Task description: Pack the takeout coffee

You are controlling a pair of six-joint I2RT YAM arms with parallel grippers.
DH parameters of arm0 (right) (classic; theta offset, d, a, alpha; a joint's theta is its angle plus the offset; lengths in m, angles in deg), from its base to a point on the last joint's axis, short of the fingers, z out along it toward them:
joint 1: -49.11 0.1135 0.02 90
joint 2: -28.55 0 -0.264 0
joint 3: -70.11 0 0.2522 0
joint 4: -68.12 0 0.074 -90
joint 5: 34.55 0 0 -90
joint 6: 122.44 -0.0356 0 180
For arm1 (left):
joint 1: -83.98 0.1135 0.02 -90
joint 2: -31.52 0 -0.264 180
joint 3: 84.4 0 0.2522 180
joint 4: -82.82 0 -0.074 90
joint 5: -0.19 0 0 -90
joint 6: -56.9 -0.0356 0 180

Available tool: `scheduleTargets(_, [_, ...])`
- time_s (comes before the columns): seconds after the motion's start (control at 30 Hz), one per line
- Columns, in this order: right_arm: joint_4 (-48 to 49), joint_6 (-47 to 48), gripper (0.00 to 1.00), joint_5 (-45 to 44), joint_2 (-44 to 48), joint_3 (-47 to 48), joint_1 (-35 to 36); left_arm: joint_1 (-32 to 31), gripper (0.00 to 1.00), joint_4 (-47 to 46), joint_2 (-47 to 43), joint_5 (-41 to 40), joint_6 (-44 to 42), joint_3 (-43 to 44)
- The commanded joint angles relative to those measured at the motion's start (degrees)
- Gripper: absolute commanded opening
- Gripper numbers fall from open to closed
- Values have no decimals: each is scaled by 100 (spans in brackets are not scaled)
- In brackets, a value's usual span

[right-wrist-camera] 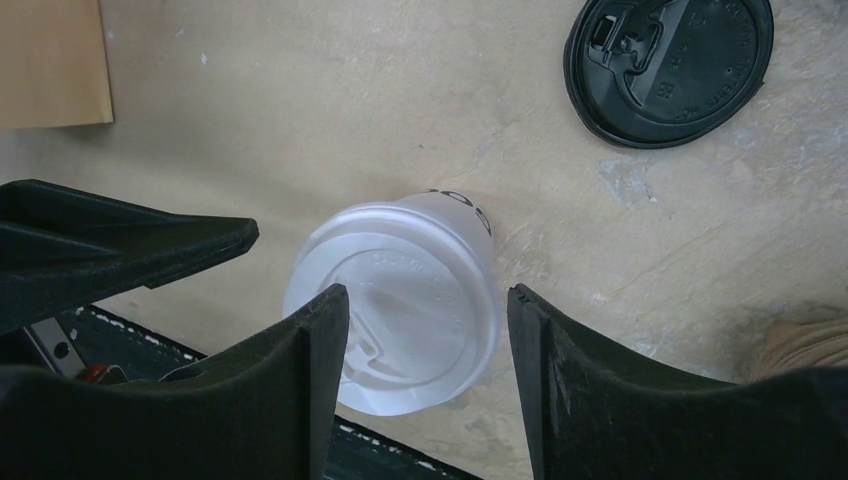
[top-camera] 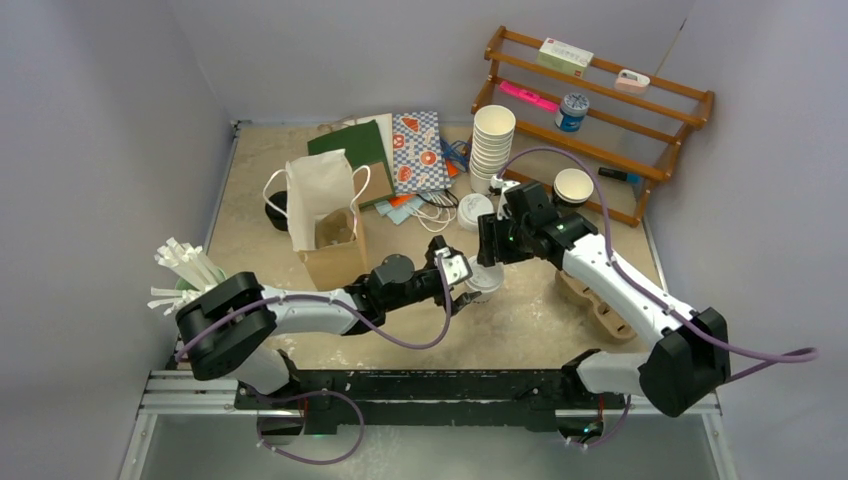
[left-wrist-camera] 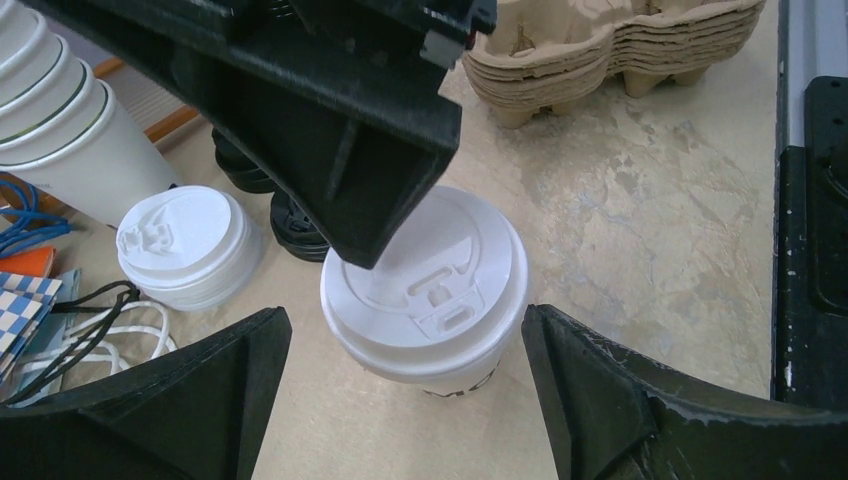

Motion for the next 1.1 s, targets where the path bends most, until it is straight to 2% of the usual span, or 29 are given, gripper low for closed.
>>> scheduleTargets(0.0, [-114,113,62,-109,-71,173,68,-37,93,-320,129,0,-75,319])
scheduleTargets(0.2, [-98,94,56,-122,-127,136,89,-37,93,-307,242,30,-16,385])
scheduleTargets(0.43, [-90,70,55,-91,-171,108,87,-37,93,-238,400,-52,-30,431])
scheduleTargets(0.63, [-131,73,49,-39,-252,99,99,-37,86,-42,487,-208,-93,511])
scheduleTargets(0.93, [-164,96,48,12,-290,80,109,-37,80,64,523,-391,-76,498])
scheduleTargets(1.07, [-178,97,48,7,-298,87,113,-37,85,-91,427,-374,44,408])
